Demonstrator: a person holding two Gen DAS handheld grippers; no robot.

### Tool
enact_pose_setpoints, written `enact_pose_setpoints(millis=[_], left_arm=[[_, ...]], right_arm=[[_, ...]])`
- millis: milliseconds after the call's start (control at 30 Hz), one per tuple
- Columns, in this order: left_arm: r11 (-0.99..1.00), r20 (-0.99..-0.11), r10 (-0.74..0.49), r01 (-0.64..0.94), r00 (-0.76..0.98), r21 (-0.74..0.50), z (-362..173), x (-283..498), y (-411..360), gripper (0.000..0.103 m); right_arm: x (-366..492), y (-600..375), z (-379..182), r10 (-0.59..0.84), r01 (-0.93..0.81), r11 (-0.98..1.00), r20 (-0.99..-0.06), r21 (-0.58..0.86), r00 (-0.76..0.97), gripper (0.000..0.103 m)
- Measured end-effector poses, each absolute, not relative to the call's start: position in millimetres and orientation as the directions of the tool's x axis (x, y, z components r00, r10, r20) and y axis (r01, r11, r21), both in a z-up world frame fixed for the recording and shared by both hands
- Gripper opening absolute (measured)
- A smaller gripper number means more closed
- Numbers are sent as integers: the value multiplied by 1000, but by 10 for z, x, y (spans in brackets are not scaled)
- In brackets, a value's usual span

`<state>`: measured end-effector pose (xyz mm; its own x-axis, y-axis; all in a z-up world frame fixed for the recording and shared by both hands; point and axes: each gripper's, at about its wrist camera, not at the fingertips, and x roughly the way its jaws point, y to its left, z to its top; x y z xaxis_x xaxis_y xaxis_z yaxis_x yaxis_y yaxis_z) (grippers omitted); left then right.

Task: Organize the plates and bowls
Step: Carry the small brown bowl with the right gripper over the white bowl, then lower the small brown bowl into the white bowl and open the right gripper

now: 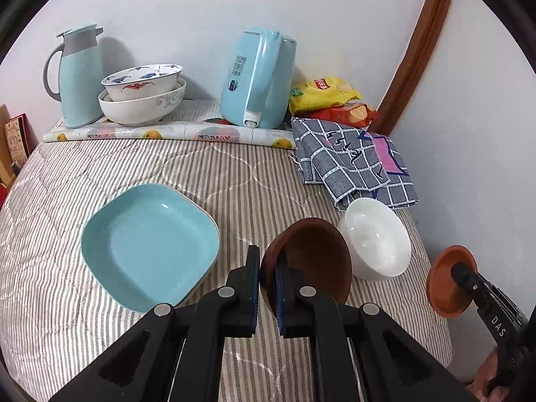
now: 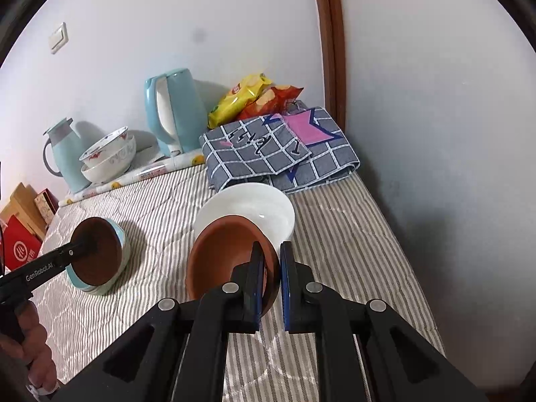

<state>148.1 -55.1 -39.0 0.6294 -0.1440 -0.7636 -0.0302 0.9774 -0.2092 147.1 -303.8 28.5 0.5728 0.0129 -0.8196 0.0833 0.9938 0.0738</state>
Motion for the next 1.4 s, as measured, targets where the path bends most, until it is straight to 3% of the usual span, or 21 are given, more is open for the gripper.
enact_pose_setpoints(millis=[700, 1400], left_arm=[[970, -762, -160, -45, 627, -241, -419, 1849, -395, 8], [964, -804, -151, -96, 575, -249, -798, 2215, -240, 8]], right_arm=[[1909, -2835, 241, 13, 58, 997, -824, 55, 566, 9], [2359, -2824, -404, 6, 65, 997, -882, 42, 472, 9]])
